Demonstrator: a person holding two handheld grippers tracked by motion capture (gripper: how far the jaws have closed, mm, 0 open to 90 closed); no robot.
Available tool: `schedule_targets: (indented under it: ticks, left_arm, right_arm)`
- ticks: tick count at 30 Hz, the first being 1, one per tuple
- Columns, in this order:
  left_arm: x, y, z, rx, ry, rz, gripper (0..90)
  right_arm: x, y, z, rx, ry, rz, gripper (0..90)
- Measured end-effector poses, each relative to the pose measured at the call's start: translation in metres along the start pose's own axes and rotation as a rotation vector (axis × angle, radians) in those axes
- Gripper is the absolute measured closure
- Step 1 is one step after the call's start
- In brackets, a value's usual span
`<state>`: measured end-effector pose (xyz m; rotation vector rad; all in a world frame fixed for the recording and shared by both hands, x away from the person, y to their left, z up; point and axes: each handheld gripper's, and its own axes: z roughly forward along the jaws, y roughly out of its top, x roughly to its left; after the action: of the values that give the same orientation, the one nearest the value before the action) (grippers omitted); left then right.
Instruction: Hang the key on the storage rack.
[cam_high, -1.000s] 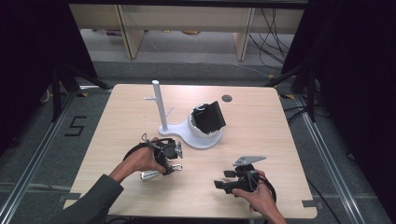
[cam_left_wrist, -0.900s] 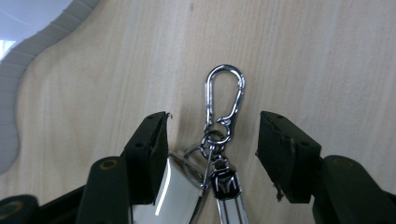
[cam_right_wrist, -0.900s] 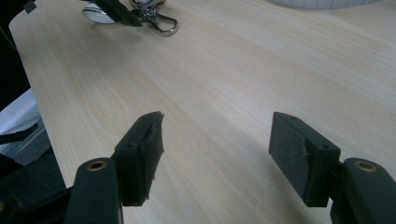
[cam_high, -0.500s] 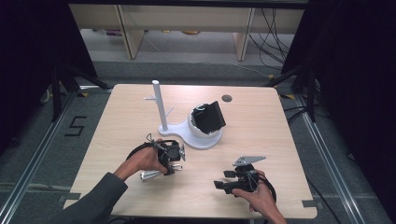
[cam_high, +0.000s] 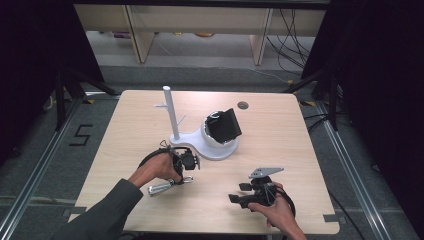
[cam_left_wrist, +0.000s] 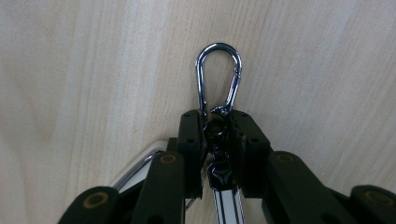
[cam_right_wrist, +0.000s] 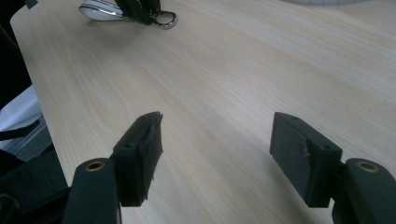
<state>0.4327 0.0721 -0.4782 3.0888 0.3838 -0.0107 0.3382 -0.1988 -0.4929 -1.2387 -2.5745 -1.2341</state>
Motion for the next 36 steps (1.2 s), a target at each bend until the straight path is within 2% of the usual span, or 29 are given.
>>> schedule_targets:
  ticks: [1,2,6,7,8,10,12,13,14,16,17,18,22,23,25,26,27,31,32,33,35,36]
  left_arm:
    - [0.000,0.000,0.000,0.000,0.000,0.000,75.0]
    - [0.000,0.000,0.000,0.000,-0.005,-0.012,75.2]
    - [-0.001,-0.002,0.000,-0.019,-0.001,-0.005,75.5]
    - [-0.001,-0.002,0.000,-0.019,-0.001,-0.005,75.5]
    - [-0.002,-0.004,-0.002,-0.046,-0.015,-0.013,75.5]
    - [-0.002,-0.006,-0.004,-0.049,-0.019,-0.012,75.5]
    - [-0.002,-0.009,-0.009,-0.078,-0.012,-0.029,75.5]
    - [-0.001,-0.013,-0.017,-0.101,-0.007,-0.031,75.5]
    - [-0.001,-0.016,-0.021,-0.118,-0.014,-0.045,75.5]
    - [0.000,-0.019,-0.026,-0.134,-0.012,-0.037,75.5]
    - [0.001,-0.022,-0.030,-0.147,-0.014,-0.045,75.5]
    - [0.002,-0.028,-0.040,-0.169,0.005,-0.065,75.5]
    - [0.004,-0.038,-0.056,-0.200,0.004,-0.088,75.5]
    - [0.005,-0.042,-0.062,-0.217,0.021,-0.101,75.5]
    - [0.008,-0.051,-0.079,-0.225,0.050,-0.126,75.5]
    - [0.009,-0.054,-0.086,-0.226,0.052,-0.135,75.5]
    - [0.009,-0.054,-0.086,-0.226,0.052,-0.135,75.5]
    - [0.015,-0.068,-0.113,-0.238,0.083,-0.170,75.5]
    - [0.015,-0.068,-0.113,-0.238,0.083,-0.170,75.5]
    - [0.018,-0.072,-0.122,-0.252,0.096,-0.185,75.5]
    - [0.020,-0.074,-0.128,-0.252,0.099,-0.198,75.5]
    - [0.022,-0.077,-0.134,-0.257,0.119,-0.207,75.5]
  right_arm:
    - [0.000,0.000,0.000,0.000,0.000,0.000,34.9]
    - [-0.002,0.000,0.000,-0.009,-0.003,-0.021,34.9]
    - [0.000,0.000,-0.001,-0.002,0.001,0.005,35.0]
    - [-0.004,0.001,0.001,-0.017,0.009,-0.032,35.0]
    - [-0.002,0.001,-0.001,-0.010,-0.002,-0.004,35.0]
    - [-0.003,0.000,-0.001,-0.016,-0.007,-0.017,34.9]
    - [-0.002,0.000,-0.001,-0.008,0.001,-0.005,34.9]
    - [-0.002,0.000,0.000,-0.004,-0.002,0.002,34.9]
    - [-0.003,0.001,0.000,-0.007,0.000,-0.011,34.9]
    - [-0.003,0.001,0.000,-0.010,-0.002,-0.019,34.9]
    - [-0.003,0.000,0.000,-0.007,0.000,-0.016,34.9]
    - [-0.003,0.001,0.000,-0.007,-0.001,-0.013,34.9]
    - [-0.003,0.000,0.000,-0.008,-0.003,-0.014,34.8]
    - [-0.003,0.000,0.000,-0.005,-0.005,-0.006,34.7]
    - [-0.003,0.001,0.000,-0.009,-0.006,-0.005,34.7]
    - [-0.002,0.000,0.000,-0.003,-0.001,0.008,34.7]
    - [-0.002,0.000,0.000,-0.003,-0.001,0.008,34.7]
    - [-0.004,0.001,0.001,-0.011,-0.002,-0.001,34.6]
    - [-0.004,0.001,0.001,-0.011,-0.002,-0.001,34.6]
    - [-0.004,0.000,0.001,-0.006,0.003,0.005,34.5]
    - [-0.004,0.001,0.001,-0.006,0.002,0.006,34.5]
    - [-0.004,0.000,0.002,-0.015,0.000,0.004,34.4]
